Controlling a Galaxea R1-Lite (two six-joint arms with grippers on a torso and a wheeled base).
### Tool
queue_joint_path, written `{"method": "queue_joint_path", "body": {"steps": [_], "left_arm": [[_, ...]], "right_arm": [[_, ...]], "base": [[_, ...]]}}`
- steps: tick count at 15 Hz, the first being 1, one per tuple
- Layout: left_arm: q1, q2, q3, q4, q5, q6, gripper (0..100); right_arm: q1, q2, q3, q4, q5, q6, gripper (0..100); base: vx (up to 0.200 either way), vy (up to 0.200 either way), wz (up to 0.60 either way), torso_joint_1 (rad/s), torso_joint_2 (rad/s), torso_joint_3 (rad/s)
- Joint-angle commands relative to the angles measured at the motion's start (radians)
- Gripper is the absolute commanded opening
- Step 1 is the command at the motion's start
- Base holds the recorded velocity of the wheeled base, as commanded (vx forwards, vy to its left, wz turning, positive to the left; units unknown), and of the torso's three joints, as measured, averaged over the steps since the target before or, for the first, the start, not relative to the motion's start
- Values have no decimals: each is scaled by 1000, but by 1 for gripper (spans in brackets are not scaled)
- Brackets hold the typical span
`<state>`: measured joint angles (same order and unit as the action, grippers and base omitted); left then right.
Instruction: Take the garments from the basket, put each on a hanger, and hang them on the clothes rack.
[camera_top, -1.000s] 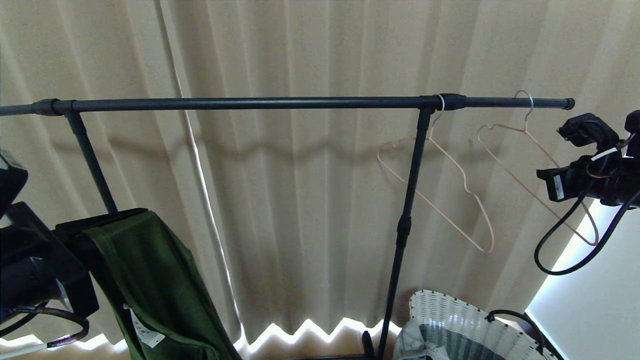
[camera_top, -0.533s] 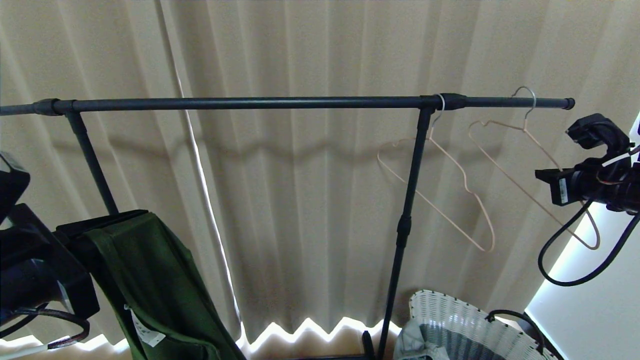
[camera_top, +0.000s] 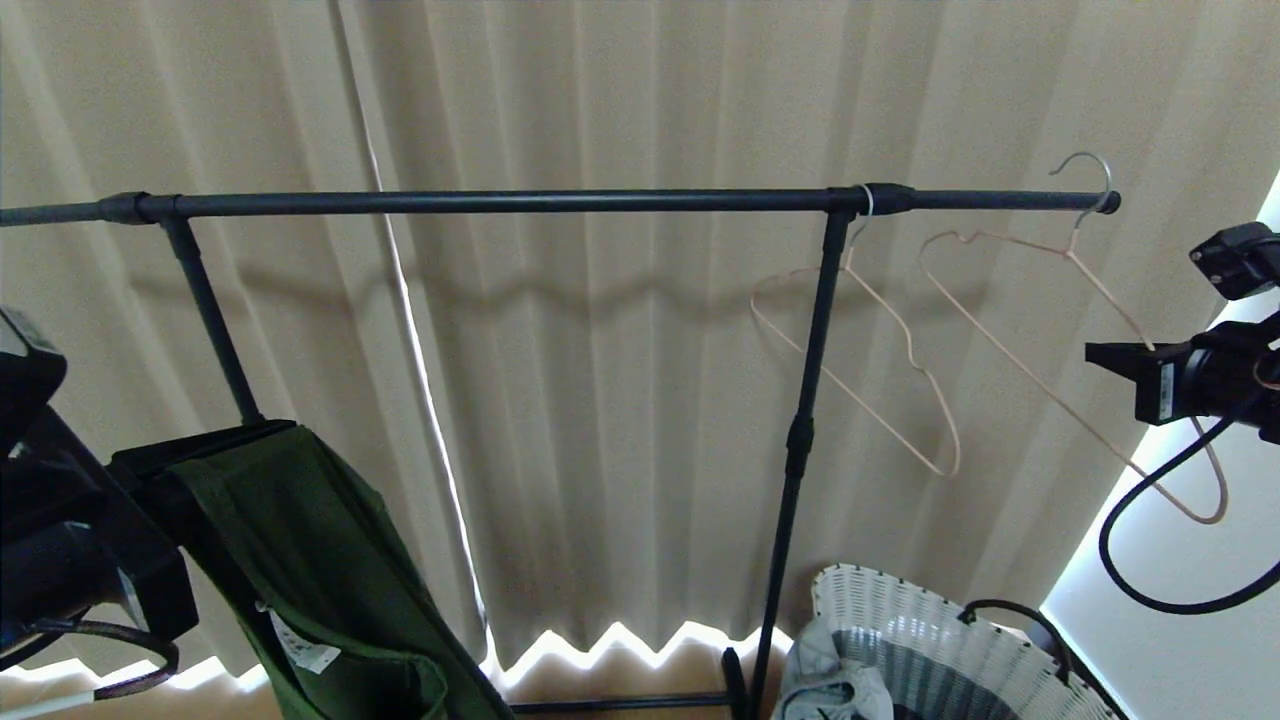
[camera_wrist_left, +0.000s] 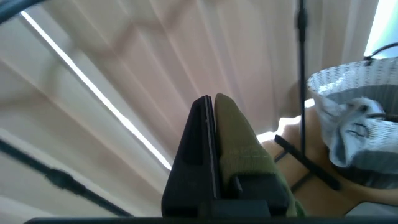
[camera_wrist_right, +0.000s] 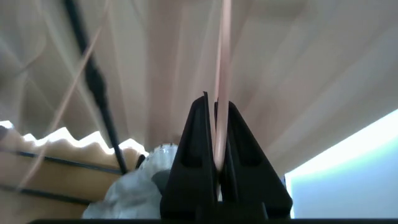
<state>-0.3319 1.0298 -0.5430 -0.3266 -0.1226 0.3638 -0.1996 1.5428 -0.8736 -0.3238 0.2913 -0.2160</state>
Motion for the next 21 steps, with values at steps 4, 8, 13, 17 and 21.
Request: {"method": "queue_joint_path", "body": {"steps": [4, 8, 13, 17, 21], "left_arm": [[2, -2, 0, 0, 1, 0, 0], [2, -4, 8, -2, 1, -2, 0], [16, -2, 21, -5, 1, 0, 0], [24, 0, 21, -5, 1, -3, 0], [24, -4, 21, -5, 3, 0, 0]], "right_arm": [[0, -73, 70, -3, 11, 1, 0], [0, -115, 117, -11, 23, 9, 0], [48, -233, 153, -17, 167, 124, 0], [164, -309, 185, -14, 226, 173, 0], [224, -317, 223, -15, 226, 168, 0]], "base": [[-200, 0, 0, -1, 1, 1], [-150, 0, 0, -1, 2, 1], [0, 0, 0, 0, 0, 0], [0, 0, 0, 0, 0, 0], [0, 0, 0, 0, 0, 0]]}}
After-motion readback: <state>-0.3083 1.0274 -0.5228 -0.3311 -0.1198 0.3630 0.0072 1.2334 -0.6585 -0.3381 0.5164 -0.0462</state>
